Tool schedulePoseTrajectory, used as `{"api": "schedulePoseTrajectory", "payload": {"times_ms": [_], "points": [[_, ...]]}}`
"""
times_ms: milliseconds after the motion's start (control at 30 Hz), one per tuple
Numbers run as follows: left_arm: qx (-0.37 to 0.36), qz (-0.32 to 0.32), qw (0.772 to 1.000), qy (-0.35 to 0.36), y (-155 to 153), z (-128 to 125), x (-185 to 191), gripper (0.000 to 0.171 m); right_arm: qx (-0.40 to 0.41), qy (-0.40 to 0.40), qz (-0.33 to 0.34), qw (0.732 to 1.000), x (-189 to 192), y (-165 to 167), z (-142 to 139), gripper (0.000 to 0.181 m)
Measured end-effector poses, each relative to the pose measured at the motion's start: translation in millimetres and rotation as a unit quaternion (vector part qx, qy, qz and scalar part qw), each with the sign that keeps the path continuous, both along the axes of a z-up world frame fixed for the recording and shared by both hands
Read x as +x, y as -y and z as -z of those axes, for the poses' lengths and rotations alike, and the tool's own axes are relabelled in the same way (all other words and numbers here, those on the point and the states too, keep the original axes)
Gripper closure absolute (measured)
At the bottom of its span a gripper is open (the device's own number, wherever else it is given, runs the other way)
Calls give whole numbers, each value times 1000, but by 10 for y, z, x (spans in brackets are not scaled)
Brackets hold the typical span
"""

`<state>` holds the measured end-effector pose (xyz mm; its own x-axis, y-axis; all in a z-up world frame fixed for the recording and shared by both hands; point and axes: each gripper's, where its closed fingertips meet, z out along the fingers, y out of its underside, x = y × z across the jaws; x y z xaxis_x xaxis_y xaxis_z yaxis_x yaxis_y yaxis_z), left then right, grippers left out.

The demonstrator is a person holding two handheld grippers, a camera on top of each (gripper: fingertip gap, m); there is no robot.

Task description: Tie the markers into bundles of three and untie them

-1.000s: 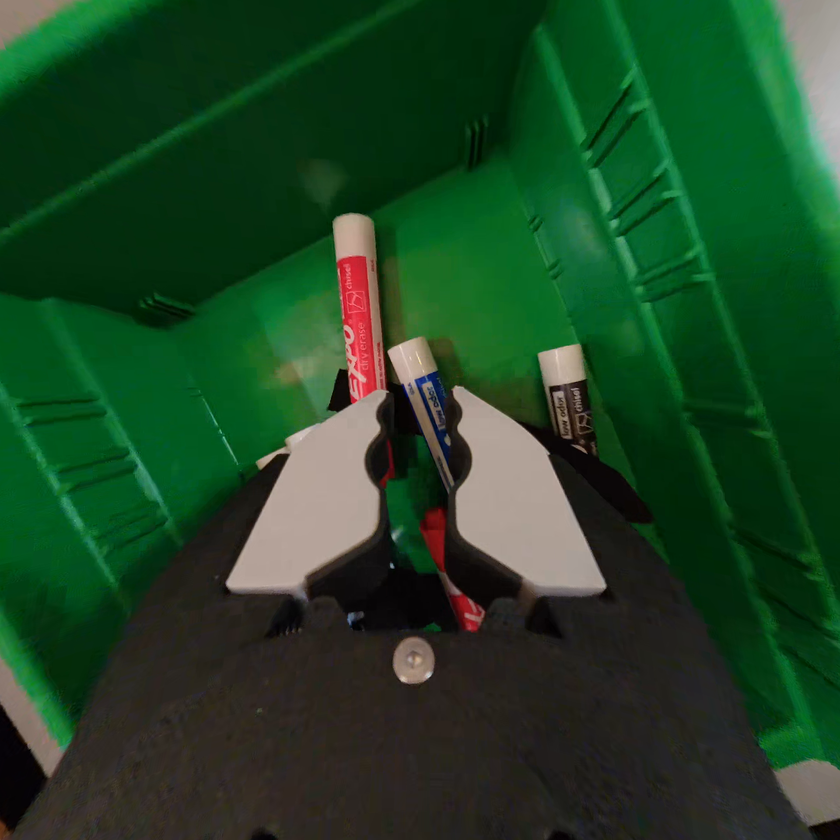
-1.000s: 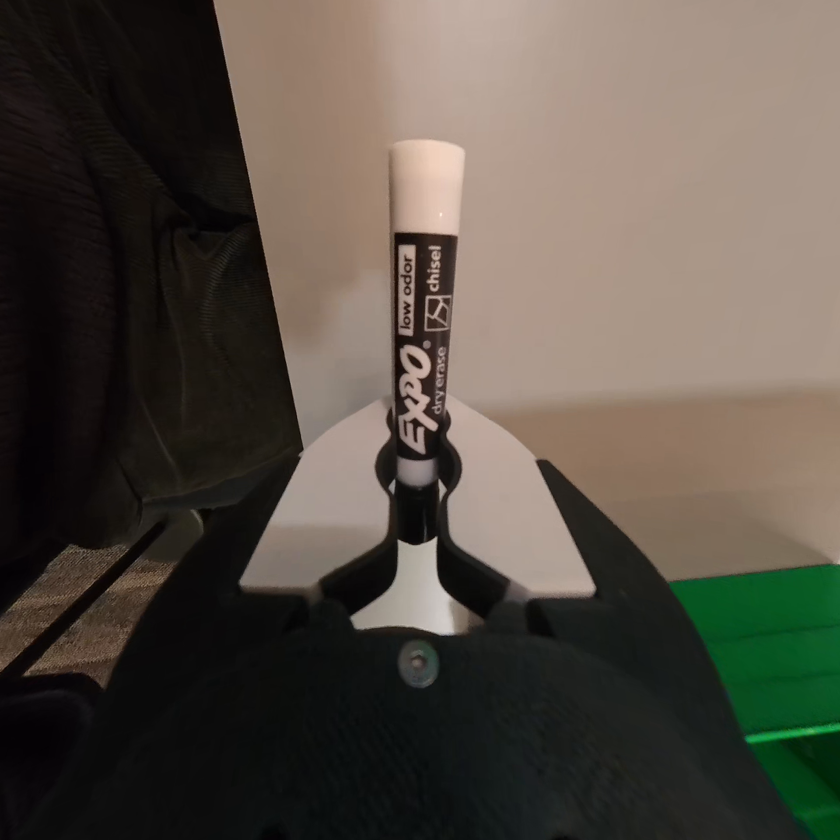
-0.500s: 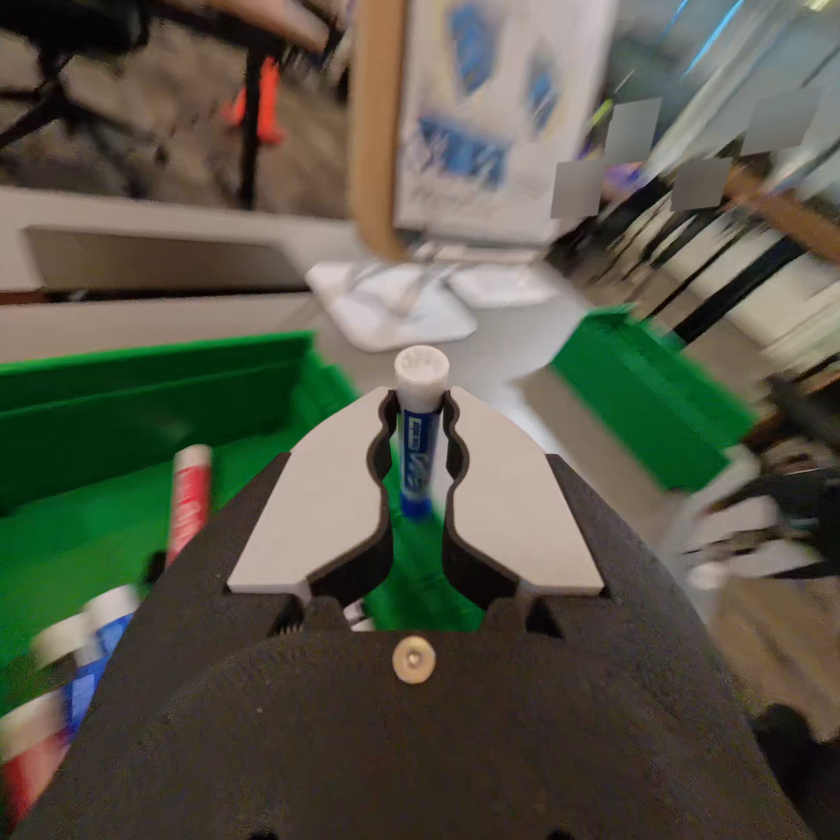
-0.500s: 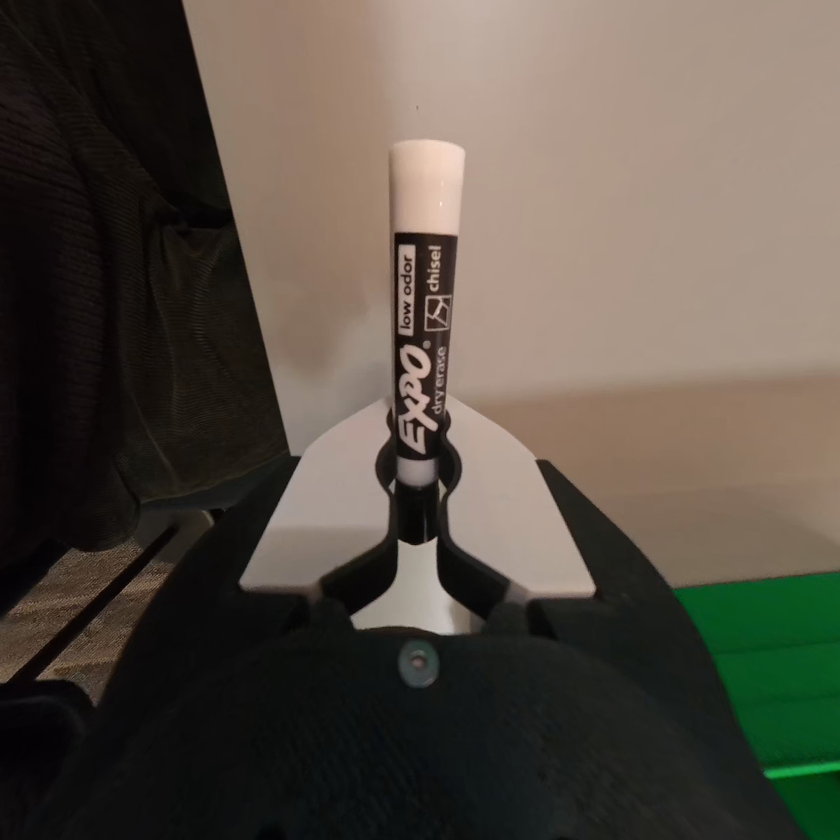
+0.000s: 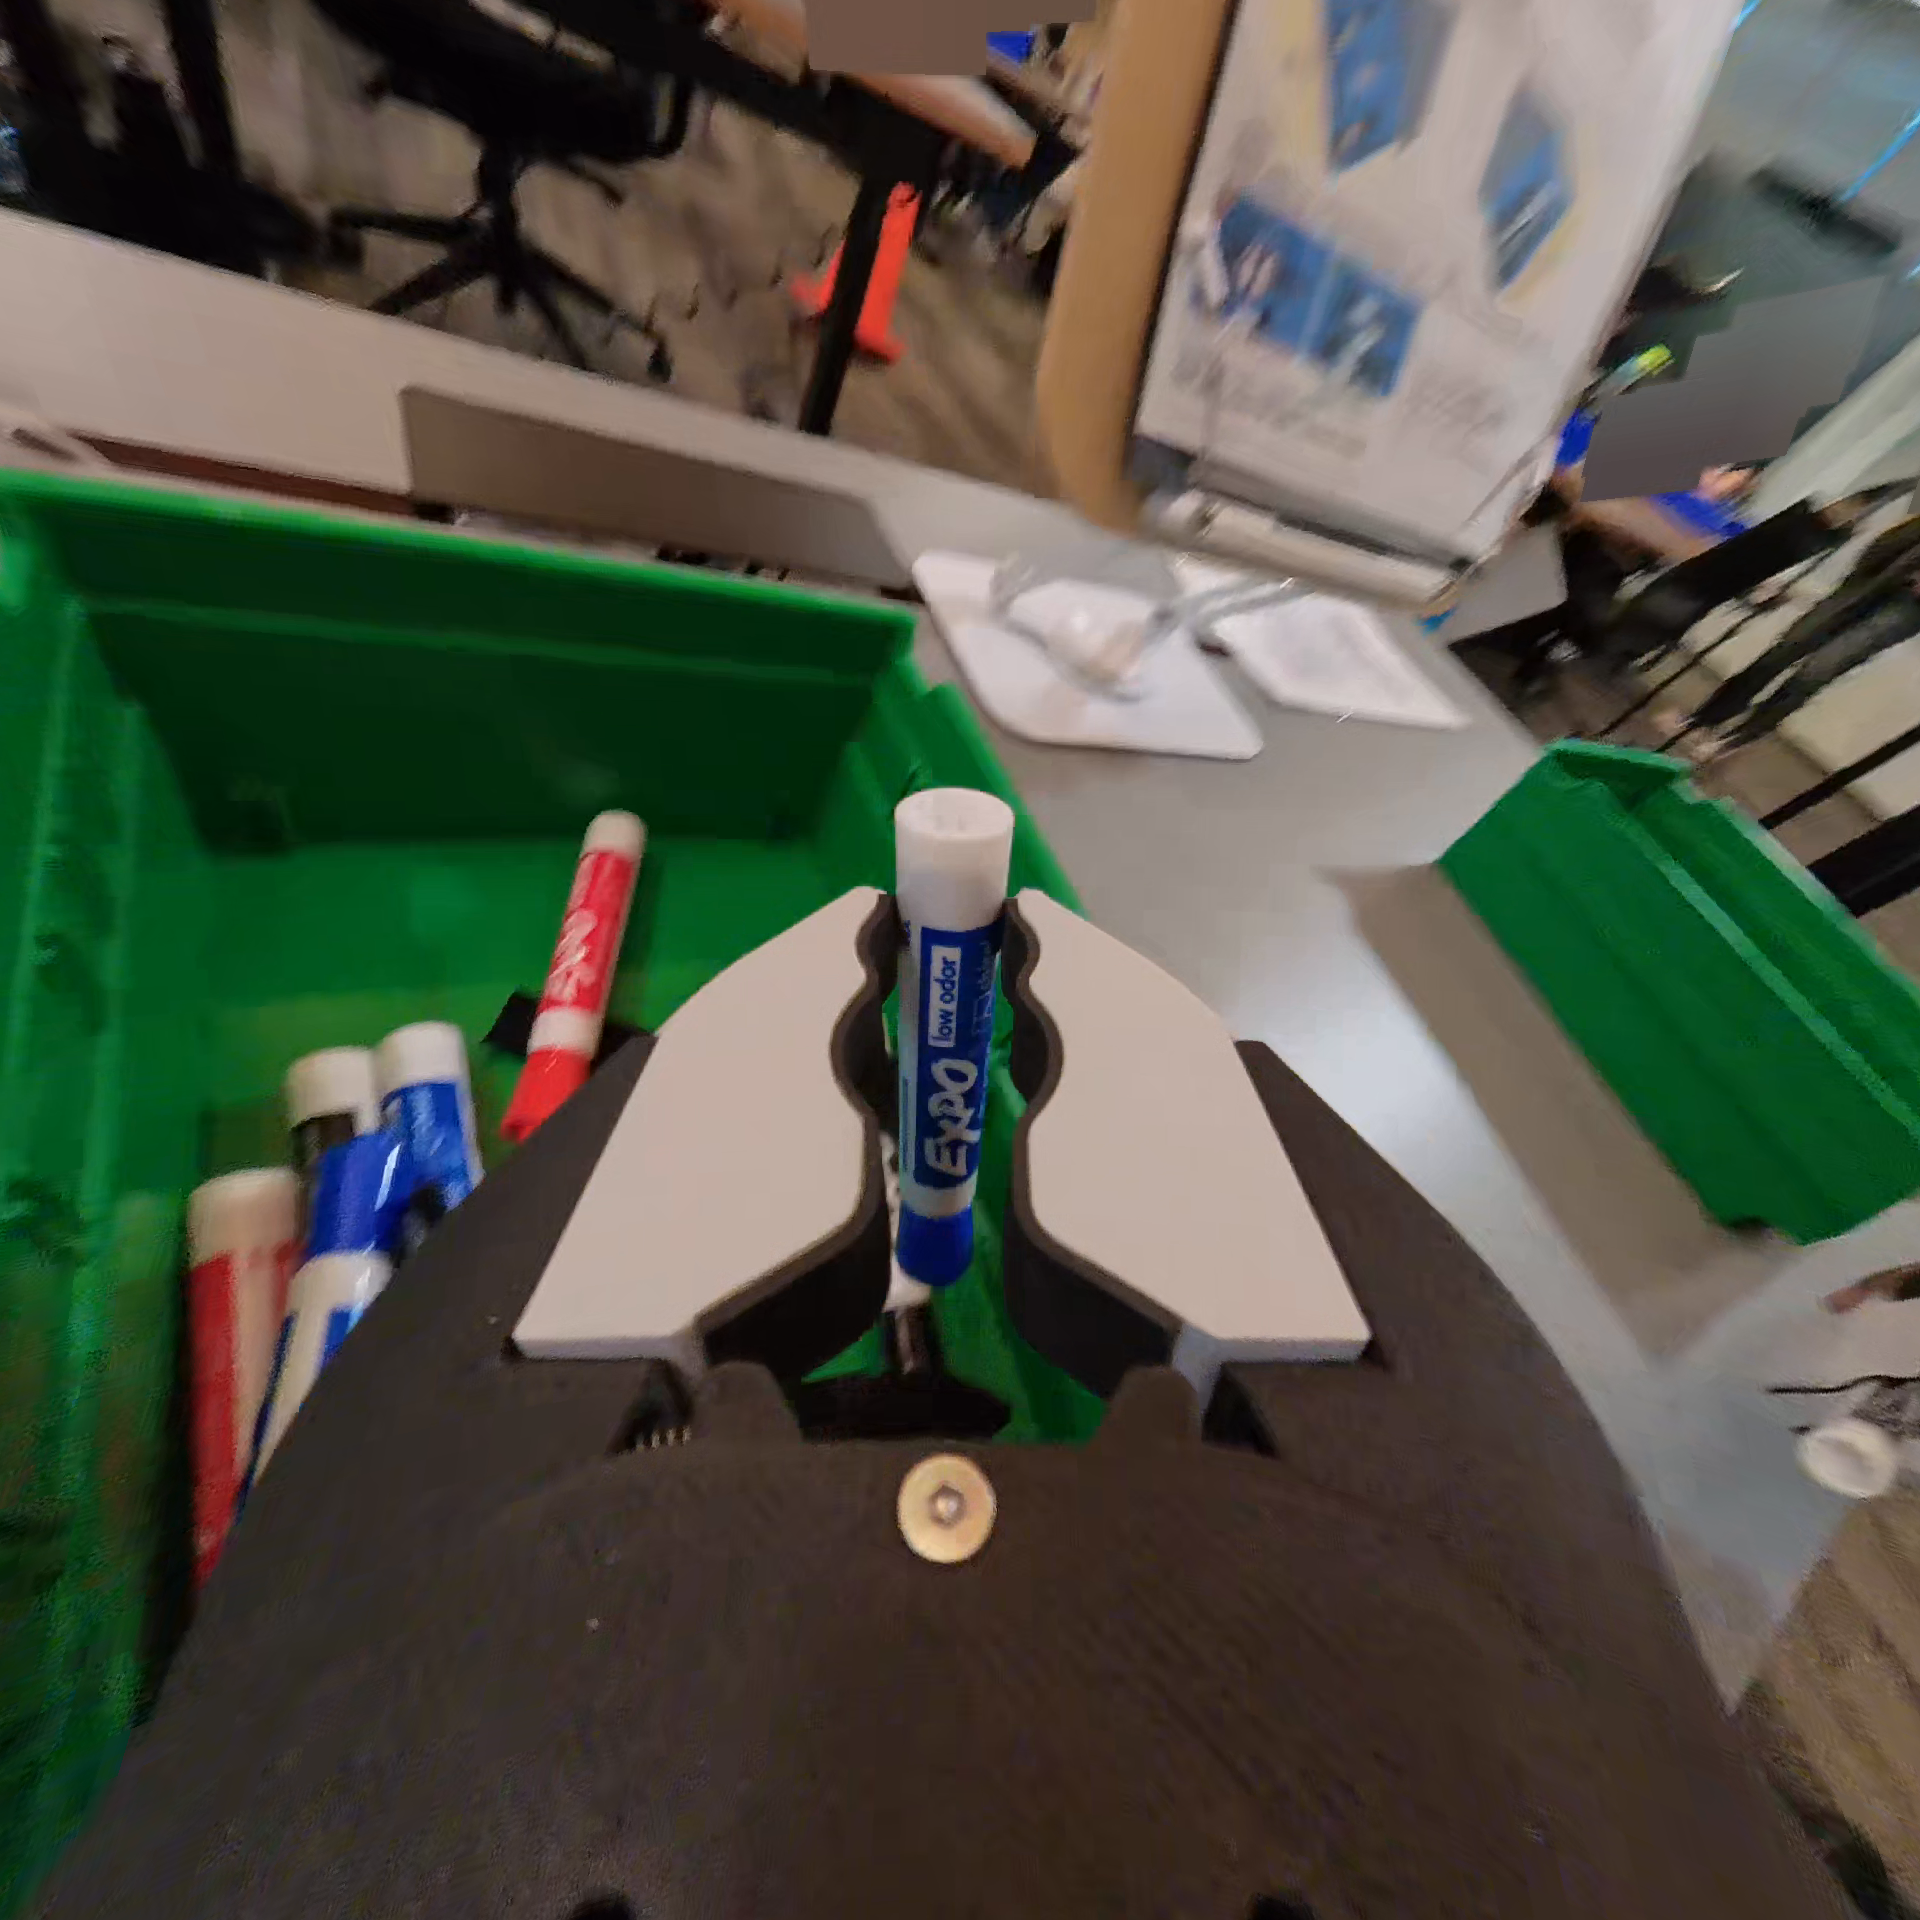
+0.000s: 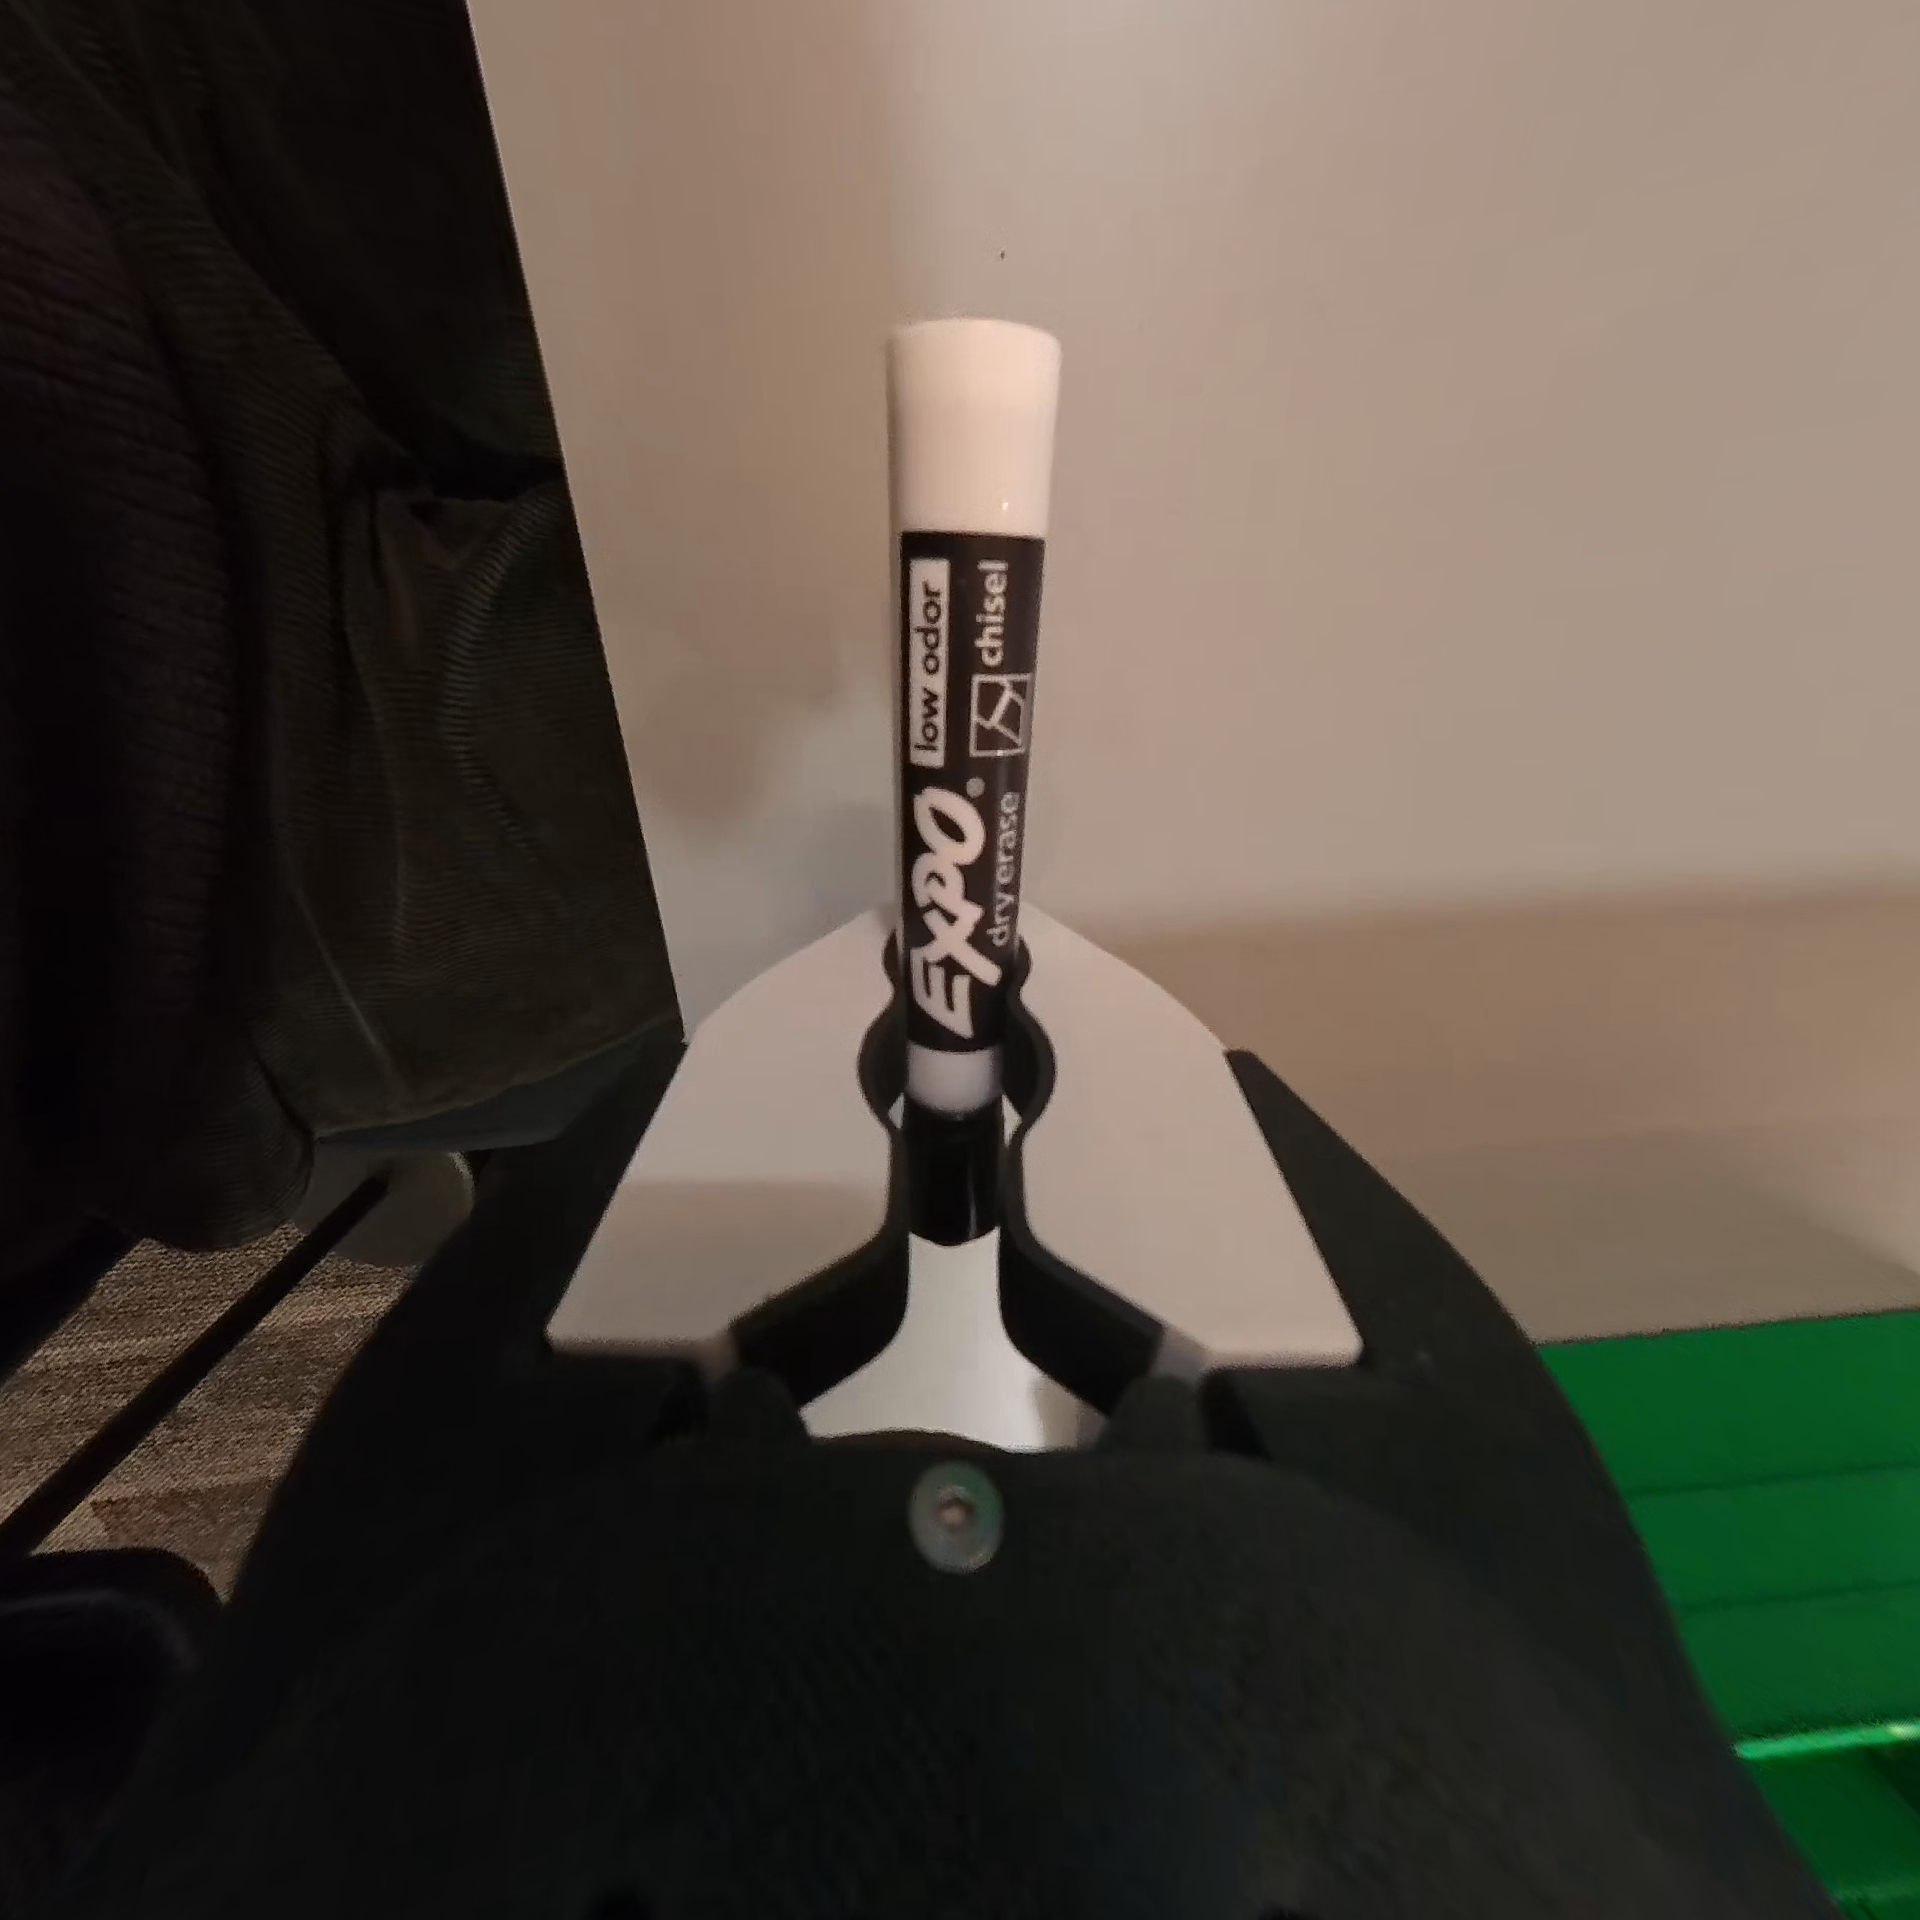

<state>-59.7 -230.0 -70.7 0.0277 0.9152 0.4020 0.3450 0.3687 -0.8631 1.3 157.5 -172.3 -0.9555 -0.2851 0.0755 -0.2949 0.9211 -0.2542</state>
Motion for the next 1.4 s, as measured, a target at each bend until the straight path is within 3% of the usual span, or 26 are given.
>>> {"api": "schedulePoseTrajectory", "payload": {"times_ms": [333, 600, 767, 1000, 1200, 1400], "points": [[-108, 15, 987, 116, 13, 404, 653, 152, 2, 6, -1, 1000, 9, 12, 21, 168], [-220, 43, 962, 159, -134, 442, 1116, 152, 7, 8, -1, 1000, 24, 26, 50, 168], [-226, 35, 958, 172, -170, 469, 1384, 152, 6, 8, -1, 1000, 25, 30, 44, 168], [-207, 38, 951, 228, -129, 708, 1714, 153, 10, 8, -3, 1000, 32, 25, 66, 167], [-221, 67, 930, 286, -103, 881, 1811, 154, 9, 3, -4, 1000, 40, 29, 41, 168], [-266, 72, 918, 287, -81, 818, 1749, 154, 11, 0, -4, 1000, 37, 29, 45, 167]]}}
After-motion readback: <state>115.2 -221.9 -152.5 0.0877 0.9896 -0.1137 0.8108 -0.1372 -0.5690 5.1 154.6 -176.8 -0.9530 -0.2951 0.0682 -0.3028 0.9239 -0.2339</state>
